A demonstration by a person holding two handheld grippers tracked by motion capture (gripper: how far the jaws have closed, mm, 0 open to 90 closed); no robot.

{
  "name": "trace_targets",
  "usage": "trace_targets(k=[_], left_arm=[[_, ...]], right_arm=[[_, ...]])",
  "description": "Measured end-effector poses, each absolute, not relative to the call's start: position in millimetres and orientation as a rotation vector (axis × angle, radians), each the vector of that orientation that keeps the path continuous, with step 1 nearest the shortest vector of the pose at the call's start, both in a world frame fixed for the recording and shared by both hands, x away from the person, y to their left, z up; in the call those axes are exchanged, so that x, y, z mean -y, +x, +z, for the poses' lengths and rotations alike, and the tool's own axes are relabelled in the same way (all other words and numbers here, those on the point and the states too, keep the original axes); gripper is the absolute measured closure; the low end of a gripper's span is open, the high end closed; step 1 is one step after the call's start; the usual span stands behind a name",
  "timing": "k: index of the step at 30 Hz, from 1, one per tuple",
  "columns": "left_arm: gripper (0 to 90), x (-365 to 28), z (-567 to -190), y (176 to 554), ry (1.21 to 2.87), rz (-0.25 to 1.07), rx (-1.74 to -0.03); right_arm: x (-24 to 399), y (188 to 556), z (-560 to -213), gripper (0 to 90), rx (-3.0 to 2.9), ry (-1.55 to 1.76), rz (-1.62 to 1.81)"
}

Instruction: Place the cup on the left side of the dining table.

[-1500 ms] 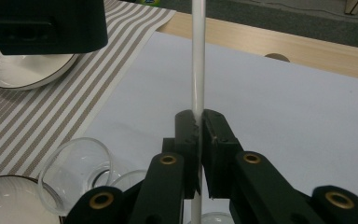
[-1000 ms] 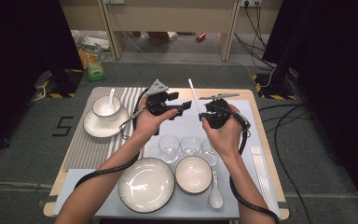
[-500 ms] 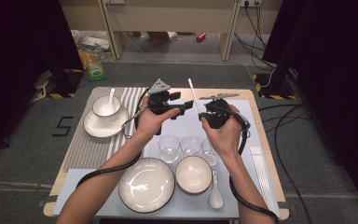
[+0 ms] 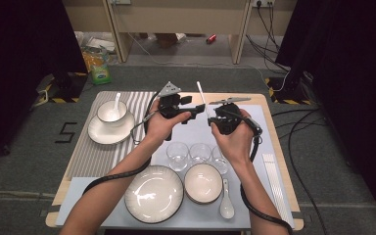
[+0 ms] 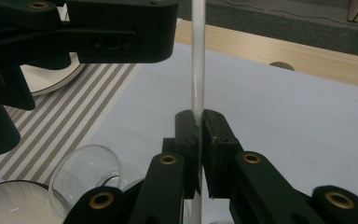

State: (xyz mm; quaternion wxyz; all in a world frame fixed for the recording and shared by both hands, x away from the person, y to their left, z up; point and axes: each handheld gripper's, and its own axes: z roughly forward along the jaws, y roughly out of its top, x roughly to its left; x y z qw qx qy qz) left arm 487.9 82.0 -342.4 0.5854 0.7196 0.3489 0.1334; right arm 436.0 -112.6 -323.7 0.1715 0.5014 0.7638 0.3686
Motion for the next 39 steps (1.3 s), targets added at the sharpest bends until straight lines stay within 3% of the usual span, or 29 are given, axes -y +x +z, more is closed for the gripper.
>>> trace_targets(k=[24,39], left_arm=[[35.1,-71.8,-339.9,494.1,1.658,0.260,-0.834],[46.2,-69.0,-339.7,498.5,1.631,0.216,-0.855]], right_arm=[[109.1,435.8,-321.2,85.4,-2.173,1.410,1.049],[108.1,435.3,-321.4,85.4,-2.173,1.400,1.053]])
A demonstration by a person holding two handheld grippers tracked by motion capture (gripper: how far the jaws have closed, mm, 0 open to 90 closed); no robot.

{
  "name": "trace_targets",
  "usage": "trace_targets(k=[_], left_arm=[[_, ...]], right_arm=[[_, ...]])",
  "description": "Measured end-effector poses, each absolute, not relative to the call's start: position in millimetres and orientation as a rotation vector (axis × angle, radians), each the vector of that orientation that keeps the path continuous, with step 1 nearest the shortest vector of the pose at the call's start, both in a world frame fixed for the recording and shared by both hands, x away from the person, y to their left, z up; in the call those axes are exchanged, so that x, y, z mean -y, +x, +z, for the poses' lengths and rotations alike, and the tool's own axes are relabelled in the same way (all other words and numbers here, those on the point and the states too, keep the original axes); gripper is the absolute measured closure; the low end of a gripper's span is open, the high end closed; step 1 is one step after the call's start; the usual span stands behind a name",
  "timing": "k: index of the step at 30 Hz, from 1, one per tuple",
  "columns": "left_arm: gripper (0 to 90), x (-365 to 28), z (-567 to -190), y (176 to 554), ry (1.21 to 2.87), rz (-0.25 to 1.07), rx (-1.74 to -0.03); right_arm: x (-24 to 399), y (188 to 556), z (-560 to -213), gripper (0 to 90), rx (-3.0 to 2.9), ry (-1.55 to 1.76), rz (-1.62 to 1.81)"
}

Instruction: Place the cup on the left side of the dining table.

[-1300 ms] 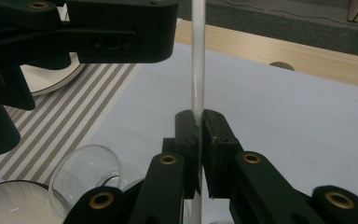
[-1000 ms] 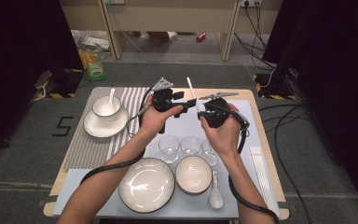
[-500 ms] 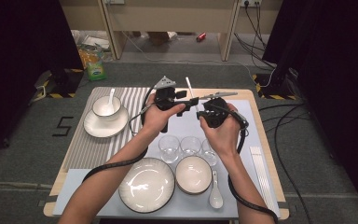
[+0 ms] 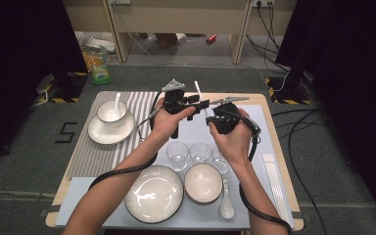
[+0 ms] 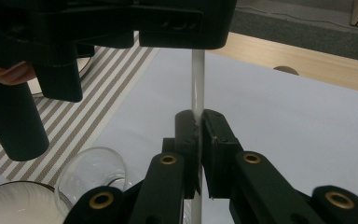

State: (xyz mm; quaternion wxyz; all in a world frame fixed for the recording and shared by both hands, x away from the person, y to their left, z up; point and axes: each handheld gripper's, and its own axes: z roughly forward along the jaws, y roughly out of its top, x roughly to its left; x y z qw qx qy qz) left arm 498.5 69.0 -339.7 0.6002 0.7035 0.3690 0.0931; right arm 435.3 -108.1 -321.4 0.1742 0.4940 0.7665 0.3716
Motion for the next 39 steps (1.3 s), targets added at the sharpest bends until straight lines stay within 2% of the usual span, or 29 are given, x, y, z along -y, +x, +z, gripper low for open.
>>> trace_targets(k=[15,39], left_arm=[[58.6,-67.3,-337.2,497.0,1.624,0.207,-0.843],[75.7,-70.0,-328.4,489.7,1.502,0.205,-0.820]], right_arm=[[108.8,435.0,-320.7,85.3,-2.170,1.395,1.066],[109.1,433.3,-313.8,85.4,-2.160,1.330,1.093]])
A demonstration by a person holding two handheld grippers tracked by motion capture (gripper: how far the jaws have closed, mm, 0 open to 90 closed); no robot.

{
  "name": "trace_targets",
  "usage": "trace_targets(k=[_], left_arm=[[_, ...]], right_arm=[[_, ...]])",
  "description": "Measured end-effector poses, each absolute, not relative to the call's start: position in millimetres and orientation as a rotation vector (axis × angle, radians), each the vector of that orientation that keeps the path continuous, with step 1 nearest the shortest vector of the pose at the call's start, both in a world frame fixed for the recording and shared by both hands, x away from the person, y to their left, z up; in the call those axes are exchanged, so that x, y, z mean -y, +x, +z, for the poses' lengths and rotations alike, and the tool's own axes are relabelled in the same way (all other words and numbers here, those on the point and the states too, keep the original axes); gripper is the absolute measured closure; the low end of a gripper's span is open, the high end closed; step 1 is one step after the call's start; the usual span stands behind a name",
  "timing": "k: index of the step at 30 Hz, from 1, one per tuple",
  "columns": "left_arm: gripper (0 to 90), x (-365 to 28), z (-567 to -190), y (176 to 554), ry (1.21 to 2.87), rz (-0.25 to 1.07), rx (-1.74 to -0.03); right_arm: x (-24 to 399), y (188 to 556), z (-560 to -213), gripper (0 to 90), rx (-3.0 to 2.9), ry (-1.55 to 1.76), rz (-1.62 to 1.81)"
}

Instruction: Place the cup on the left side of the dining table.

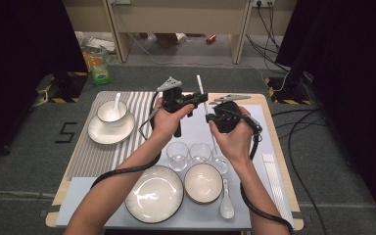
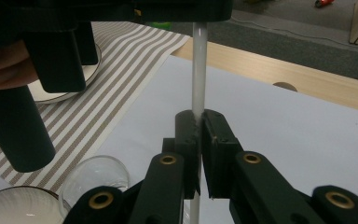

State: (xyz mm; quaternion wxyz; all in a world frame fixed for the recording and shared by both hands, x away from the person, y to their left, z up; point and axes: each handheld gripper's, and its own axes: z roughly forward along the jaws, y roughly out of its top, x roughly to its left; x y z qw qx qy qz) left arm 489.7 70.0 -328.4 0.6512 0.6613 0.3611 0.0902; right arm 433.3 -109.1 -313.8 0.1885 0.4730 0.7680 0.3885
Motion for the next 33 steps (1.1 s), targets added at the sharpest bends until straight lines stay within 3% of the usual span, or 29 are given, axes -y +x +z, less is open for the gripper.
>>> trace_targets(k=[23,33], left_arm=[[83.7,-68.3,-319.3,482.6,1.457,0.150,-0.782],[83.8,-71.0,-317.8,482.7,1.463,0.213,-0.775]], right_arm=[[108.3,432.6,-311.3,84.1,-2.140,1.293,1.118],[111.4,429.3,-315.2,69.1,-2.123,1.274,1.146]])
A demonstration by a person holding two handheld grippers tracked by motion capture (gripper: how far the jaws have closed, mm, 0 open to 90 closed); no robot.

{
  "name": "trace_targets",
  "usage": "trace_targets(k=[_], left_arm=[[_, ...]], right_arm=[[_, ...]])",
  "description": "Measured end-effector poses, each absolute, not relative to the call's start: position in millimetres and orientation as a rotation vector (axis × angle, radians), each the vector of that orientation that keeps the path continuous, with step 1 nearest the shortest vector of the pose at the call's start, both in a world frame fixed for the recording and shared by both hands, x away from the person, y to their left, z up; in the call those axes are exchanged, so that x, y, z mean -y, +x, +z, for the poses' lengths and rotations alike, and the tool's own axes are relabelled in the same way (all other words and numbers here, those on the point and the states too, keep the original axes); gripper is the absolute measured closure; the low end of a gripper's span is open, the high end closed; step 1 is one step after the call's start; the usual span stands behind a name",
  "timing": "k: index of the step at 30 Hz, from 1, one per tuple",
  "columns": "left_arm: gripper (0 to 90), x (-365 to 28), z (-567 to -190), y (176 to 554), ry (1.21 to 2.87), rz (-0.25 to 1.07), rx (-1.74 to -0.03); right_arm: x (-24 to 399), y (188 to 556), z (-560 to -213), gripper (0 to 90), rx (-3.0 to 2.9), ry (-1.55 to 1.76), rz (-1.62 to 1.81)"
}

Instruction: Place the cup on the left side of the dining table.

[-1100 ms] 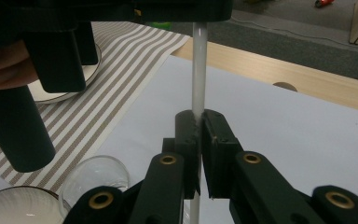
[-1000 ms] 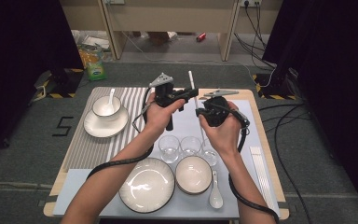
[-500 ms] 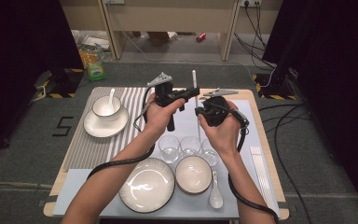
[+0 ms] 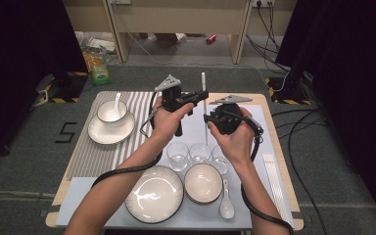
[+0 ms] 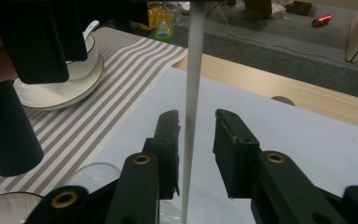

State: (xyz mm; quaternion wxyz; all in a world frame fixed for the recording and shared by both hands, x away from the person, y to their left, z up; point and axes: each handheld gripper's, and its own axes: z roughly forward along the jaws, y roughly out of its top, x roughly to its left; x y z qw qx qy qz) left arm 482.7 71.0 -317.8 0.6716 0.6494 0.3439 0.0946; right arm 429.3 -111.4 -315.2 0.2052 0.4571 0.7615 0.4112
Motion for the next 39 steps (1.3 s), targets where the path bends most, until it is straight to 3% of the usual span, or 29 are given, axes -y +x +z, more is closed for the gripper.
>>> trace_targets(k=[10,39], left_arm=[[83.8,-80.0,-313.3,483.8,1.454,0.265,-0.775],[83.8,-104.5,-311.4,486.0,1.442,0.320,-0.805]], right_arm=[[123.3,423.3,-315.1,63.0,-2.085,1.272,1.190],[161.1,420.2,-334.1,58.7,-1.995,1.347,1.188]])
